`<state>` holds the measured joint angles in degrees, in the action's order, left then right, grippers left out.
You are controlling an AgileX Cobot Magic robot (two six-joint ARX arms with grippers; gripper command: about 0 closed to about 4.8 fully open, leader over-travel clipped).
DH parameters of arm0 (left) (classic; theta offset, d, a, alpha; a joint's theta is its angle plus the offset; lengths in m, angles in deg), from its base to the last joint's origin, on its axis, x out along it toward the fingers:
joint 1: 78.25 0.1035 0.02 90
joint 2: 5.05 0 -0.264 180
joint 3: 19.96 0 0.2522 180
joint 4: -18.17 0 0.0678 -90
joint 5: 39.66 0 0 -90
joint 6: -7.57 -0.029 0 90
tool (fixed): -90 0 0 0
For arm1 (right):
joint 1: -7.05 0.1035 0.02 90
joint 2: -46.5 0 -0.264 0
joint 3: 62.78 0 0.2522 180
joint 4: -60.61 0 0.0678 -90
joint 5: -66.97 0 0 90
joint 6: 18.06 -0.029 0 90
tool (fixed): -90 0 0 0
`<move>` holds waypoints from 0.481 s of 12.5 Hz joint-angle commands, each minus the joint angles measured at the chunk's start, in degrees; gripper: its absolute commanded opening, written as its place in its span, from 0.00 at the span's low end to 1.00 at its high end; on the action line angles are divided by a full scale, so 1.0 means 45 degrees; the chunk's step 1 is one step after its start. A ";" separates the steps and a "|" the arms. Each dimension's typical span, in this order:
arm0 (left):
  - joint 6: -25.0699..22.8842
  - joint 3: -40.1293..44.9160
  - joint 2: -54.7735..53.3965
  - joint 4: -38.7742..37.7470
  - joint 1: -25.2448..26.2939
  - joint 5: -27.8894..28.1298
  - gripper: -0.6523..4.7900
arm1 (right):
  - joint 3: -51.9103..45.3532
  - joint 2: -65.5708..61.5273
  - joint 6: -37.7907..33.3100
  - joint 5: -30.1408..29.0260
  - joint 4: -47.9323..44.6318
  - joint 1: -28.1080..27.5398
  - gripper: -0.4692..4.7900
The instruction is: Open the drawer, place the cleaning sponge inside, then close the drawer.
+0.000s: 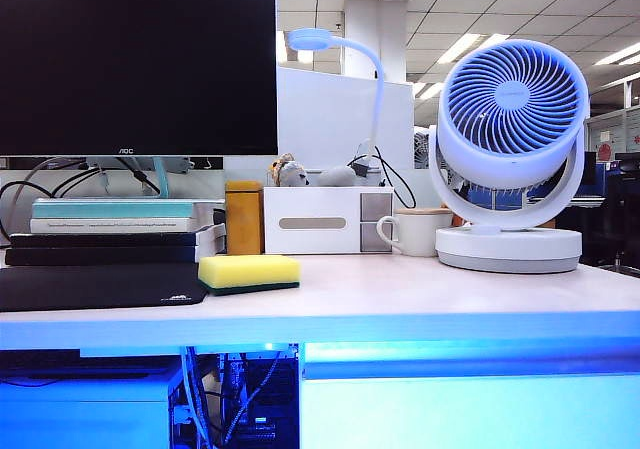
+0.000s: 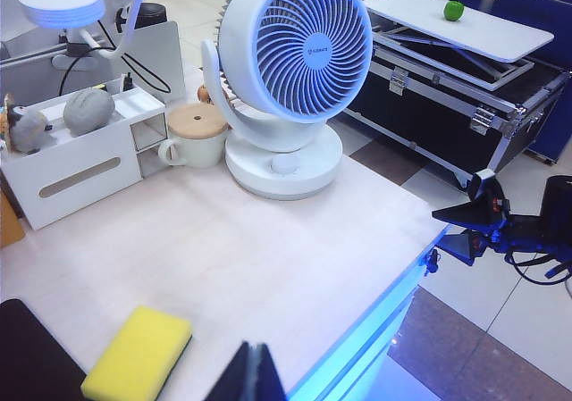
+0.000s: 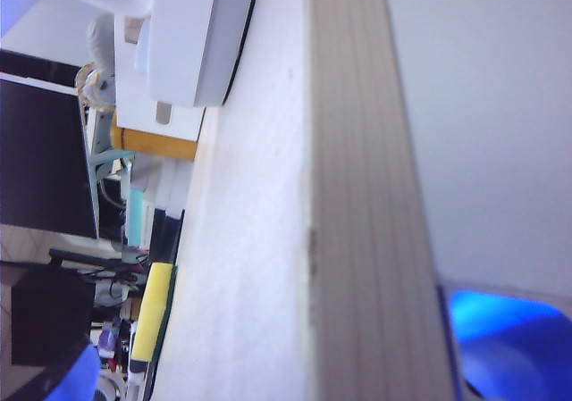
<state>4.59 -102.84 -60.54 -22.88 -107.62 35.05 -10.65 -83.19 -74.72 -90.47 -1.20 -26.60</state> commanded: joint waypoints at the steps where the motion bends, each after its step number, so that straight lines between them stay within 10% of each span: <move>1: -0.0015 -0.0053 0.0015 0.0063 -0.0005 0.0010 0.11 | 0.0078 0.0107 -0.0034 -0.0719 -0.1078 0.0121 1.00; 6: -0.0029 -0.0053 0.0015 0.0058 -0.0005 0.0005 0.11 | -0.0631 0.0219 -0.0165 -0.1098 -0.1171 -0.0607 1.00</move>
<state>4.59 -102.84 -60.56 -22.88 -107.62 35.11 -13.73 -83.23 -75.33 -94.78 -3.65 -29.09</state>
